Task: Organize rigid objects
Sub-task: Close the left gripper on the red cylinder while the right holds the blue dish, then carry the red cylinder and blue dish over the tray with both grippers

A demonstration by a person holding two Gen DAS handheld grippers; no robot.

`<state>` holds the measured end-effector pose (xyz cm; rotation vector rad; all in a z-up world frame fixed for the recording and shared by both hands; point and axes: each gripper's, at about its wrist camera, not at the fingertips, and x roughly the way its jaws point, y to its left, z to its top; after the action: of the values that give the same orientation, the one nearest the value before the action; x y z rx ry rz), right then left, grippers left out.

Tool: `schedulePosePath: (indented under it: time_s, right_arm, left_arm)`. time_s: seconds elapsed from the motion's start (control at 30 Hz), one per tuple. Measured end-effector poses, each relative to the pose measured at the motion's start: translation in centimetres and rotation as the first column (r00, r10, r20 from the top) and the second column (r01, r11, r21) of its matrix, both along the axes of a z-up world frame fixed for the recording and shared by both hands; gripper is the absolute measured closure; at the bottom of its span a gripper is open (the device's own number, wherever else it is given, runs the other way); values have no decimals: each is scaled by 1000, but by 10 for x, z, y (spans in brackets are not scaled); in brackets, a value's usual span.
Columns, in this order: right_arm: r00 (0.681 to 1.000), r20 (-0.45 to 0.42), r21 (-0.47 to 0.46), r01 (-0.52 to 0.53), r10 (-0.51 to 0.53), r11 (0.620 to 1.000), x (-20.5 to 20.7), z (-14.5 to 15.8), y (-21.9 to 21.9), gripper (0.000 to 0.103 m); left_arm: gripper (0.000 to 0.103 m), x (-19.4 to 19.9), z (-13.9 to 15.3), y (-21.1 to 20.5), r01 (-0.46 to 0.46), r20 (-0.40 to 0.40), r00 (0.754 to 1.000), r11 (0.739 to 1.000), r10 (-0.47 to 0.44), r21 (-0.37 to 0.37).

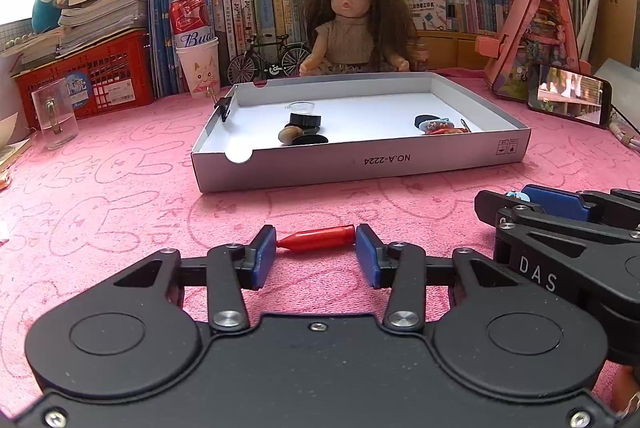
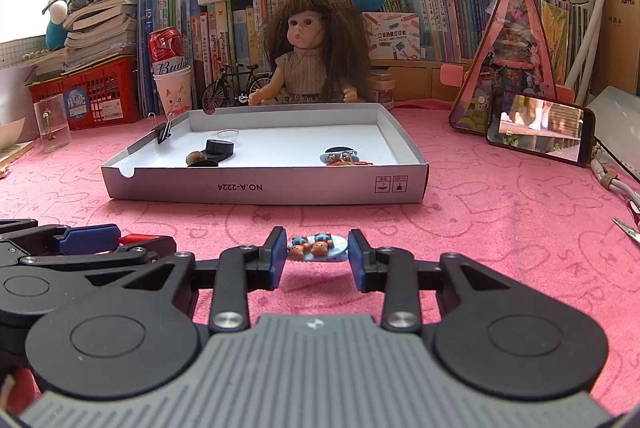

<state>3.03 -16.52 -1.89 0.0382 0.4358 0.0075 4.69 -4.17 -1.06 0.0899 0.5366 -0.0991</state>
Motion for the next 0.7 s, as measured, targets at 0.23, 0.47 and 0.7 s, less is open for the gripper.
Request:
schedulePosePath:
  time_s: [0.23, 0.47, 0.7]
  right_arm:
    - [1000, -1, 1, 0, 0, 1000, 1, 0, 0, 64]
    - [1000, -10, 10, -2, 2, 1000, 2, 0, -2, 64]
    - [1000, -3, -3, -15, 15, 1000, 2, 5, -1, 64]
  left_arm:
    - [62, 2, 1, 4, -10, -10, 1000, 1000, 9, -26]
    - [62, 4, 2, 8, -16, -20, 1000, 999, 15, -38]
    - [62, 10, 9, 16, -41, -14, 999, 998, 40, -44]
